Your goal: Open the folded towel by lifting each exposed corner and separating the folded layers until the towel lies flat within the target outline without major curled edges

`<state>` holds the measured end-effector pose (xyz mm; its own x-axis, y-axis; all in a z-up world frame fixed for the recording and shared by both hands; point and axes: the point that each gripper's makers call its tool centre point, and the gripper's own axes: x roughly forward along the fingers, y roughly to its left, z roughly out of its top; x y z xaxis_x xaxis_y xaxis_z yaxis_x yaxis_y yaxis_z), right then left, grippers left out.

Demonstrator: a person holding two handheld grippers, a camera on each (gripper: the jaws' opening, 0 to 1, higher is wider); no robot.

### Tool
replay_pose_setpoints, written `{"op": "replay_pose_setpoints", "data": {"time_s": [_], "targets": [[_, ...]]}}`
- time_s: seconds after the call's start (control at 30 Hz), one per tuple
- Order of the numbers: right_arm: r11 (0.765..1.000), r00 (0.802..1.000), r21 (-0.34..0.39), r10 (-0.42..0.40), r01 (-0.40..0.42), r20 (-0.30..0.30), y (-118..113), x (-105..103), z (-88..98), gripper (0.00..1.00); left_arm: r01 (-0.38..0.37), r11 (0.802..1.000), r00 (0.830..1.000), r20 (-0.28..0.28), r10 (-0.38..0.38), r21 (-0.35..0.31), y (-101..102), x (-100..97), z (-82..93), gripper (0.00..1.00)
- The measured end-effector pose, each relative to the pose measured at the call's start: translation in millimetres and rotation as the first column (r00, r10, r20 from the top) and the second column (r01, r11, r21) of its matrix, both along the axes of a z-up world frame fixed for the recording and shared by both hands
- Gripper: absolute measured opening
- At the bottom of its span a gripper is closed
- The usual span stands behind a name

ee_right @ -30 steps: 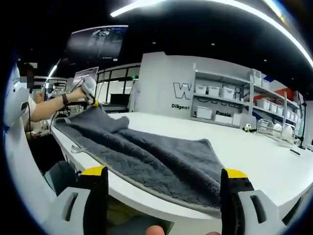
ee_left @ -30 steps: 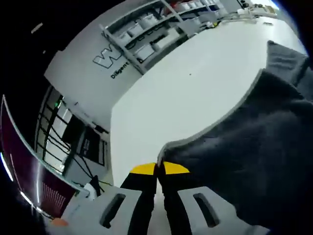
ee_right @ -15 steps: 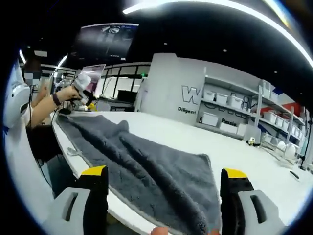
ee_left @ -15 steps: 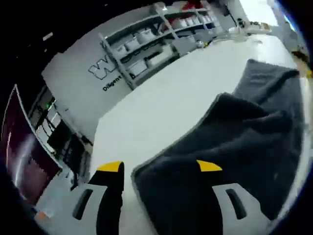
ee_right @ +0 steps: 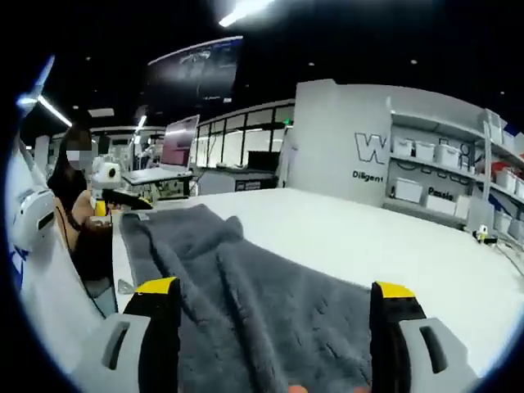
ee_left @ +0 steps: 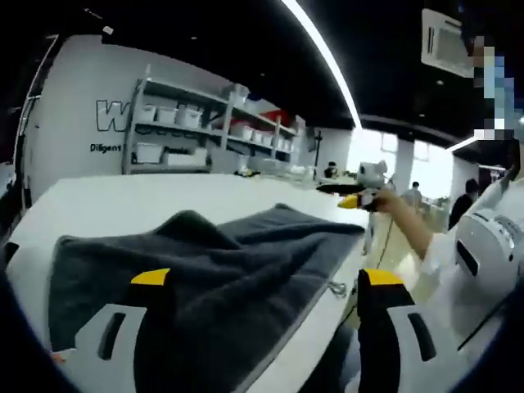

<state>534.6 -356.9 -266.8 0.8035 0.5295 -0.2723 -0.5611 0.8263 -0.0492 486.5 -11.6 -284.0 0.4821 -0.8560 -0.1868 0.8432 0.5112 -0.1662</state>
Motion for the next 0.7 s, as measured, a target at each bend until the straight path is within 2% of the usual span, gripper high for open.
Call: {"op": "replay_pose_setpoints", "data": {"time_s": [0.07,0.13,0.17,0.23,0.4,0.47,0.53,0.57,0.63,0.7], "targets": [[1.000,0.998,0.023,0.016,-0.015,-0.060,0.5,22.0,-13.0,0.98,-0.038,0.999,0.999,-0.002,0.038,-0.012,4.7,-5.6,-3.7,0.94],[0.999,0.995,0.035,0.009,-0.006,-0.101,-1.3,38.2,-24.9,0.98,-0.085,0.996,0.996,0.004,0.085,0.014,12.6,-6.1,-8.5,0.98],[1.000,0.993,0.027,0.003,0.000,-0.121,-4.0,48.3,-34.1,0.98,-0.109,0.993,0.994,0.011,0.109,0.039,18.0,-7.7,-11.8,0.99],[1.000,0.988,0.004,-0.013,0.014,-0.151,-8.7,60.9,-48.3,0.98,-0.135,0.990,0.991,0.015,0.134,0.047,24.8,-10.5,-13.7,0.99],[0.999,0.971,0.024,-0.020,0.027,-0.239,-9.9,77.6,-74.6,0.99,-0.172,0.985,0.985,-0.005,0.172,0.028,38.9,-18.1,-15.5,0.99],[0.999,0.962,0.007,-0.029,0.033,-0.271,-12.8,80.7,-83.3,0.99,-0.187,0.982,0.982,-0.008,0.187,0.031,43.4,-19.7,-16.2,0.99],[0.999,0.955,-0.033,-0.045,0.037,-0.295,-19.1,82.6,-91.9,0.98,-0.195,0.980,0.981,-0.009,0.196,0.033,45.1,-20.5,-16.5,0.99],[0.997,0.963,-0.066,-0.056,0.040,-0.265,-25.6,89.1,-92.5,0.93,-0.203,0.979,0.979,-0.006,0.204,0.034,46.2,-20.0,-16.4,0.99],[0.997,0.959,-0.060,-0.067,0.053,-0.275,-32.7,93.8,-92.1,0.88,-0.209,0.977,0.978,-0.008,0.209,0.031,46.1,-19.9,-16.5,0.99],[0.994,0.954,-0.034,-0.109,0.104,-0.279,-46.5,105.7,-89.9,0.88,-0.203,0.979,0.979,-0.002,0.203,0.028,43.7,-19.2,-16.7,0.99]]}}
